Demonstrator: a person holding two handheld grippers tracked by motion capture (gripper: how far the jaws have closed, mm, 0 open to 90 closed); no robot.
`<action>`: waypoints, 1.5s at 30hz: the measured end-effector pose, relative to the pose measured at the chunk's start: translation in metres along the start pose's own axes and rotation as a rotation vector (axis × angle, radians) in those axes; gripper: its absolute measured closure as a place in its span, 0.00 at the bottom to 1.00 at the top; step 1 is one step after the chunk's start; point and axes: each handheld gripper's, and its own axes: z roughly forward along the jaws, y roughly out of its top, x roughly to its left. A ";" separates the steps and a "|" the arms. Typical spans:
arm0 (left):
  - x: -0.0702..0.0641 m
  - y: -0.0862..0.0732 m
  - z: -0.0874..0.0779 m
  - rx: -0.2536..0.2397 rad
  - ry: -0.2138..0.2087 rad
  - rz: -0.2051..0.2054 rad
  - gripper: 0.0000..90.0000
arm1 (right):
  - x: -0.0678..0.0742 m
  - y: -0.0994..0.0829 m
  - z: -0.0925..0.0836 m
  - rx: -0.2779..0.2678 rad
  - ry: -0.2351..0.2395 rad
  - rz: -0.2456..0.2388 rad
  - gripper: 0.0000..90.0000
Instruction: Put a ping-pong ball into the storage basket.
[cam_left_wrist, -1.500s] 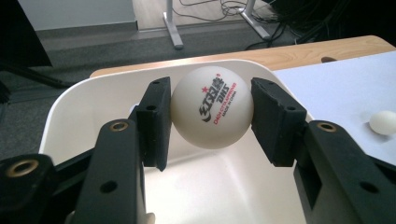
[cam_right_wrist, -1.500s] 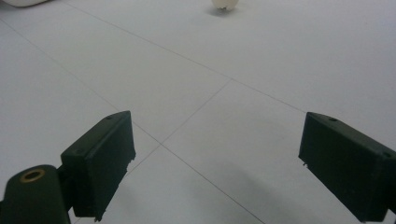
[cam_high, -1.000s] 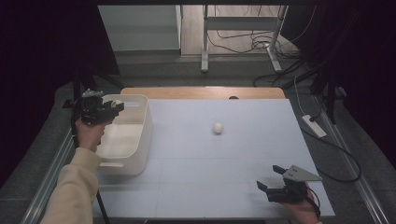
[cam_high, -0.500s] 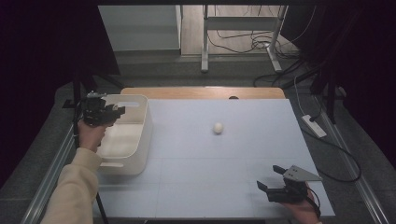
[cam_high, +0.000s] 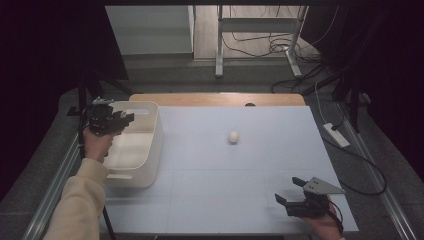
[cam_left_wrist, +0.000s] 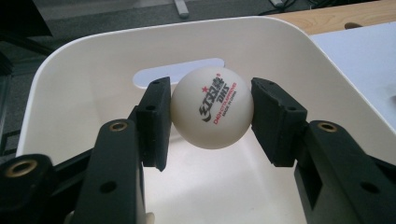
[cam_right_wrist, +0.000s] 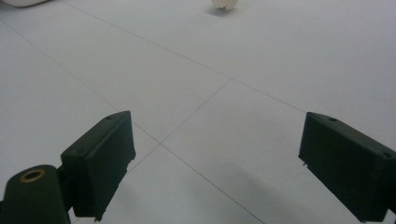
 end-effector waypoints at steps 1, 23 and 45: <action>0.000 0.000 0.000 0.000 0.000 0.000 0.56 | 0.000 0.000 0.000 0.000 0.000 0.000 0.12; -0.008 0.003 -0.012 -0.057 -0.030 -0.010 0.20 | 0.000 0.000 0.000 0.000 -0.001 0.000 0.12; -0.037 0.001 -0.042 -0.141 -0.209 0.053 0.18 | -0.001 0.002 0.002 -0.007 0.003 0.005 0.12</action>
